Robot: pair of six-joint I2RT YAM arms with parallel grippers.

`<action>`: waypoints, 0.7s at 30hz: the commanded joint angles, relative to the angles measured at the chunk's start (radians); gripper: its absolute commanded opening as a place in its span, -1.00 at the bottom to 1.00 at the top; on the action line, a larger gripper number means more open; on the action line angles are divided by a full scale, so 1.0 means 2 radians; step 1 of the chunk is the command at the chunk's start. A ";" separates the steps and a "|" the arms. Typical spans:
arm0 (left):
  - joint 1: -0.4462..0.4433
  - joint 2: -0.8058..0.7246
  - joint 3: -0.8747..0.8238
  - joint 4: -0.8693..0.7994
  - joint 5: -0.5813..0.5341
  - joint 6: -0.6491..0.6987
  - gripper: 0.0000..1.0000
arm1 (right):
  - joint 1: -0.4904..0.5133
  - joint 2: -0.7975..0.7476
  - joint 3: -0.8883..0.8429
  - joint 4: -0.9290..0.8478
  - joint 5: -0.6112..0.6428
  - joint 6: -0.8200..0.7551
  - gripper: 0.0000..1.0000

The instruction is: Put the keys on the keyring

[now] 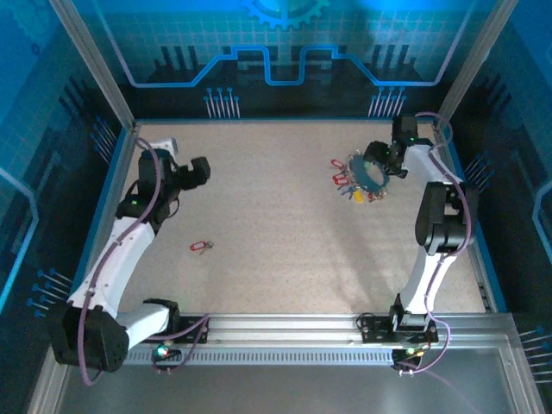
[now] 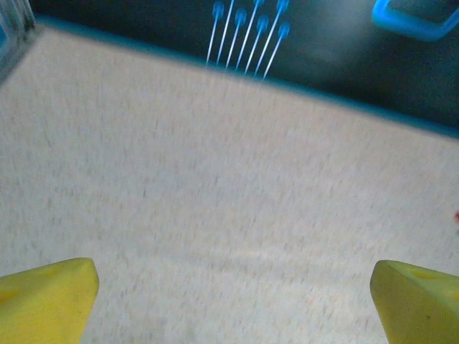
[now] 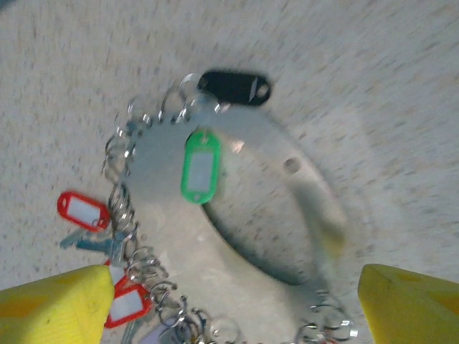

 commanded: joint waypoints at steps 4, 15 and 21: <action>0.001 -0.021 -0.024 0.016 0.012 0.011 0.98 | 0.016 0.082 0.080 0.002 -0.114 -0.044 0.80; 0.001 -0.022 -0.040 0.019 0.007 0.000 0.98 | 0.036 0.165 0.141 -0.012 -0.158 -0.069 0.85; 0.001 -0.016 -0.038 0.020 0.008 0.008 0.98 | 0.066 0.137 0.096 -0.012 -0.224 -0.122 0.86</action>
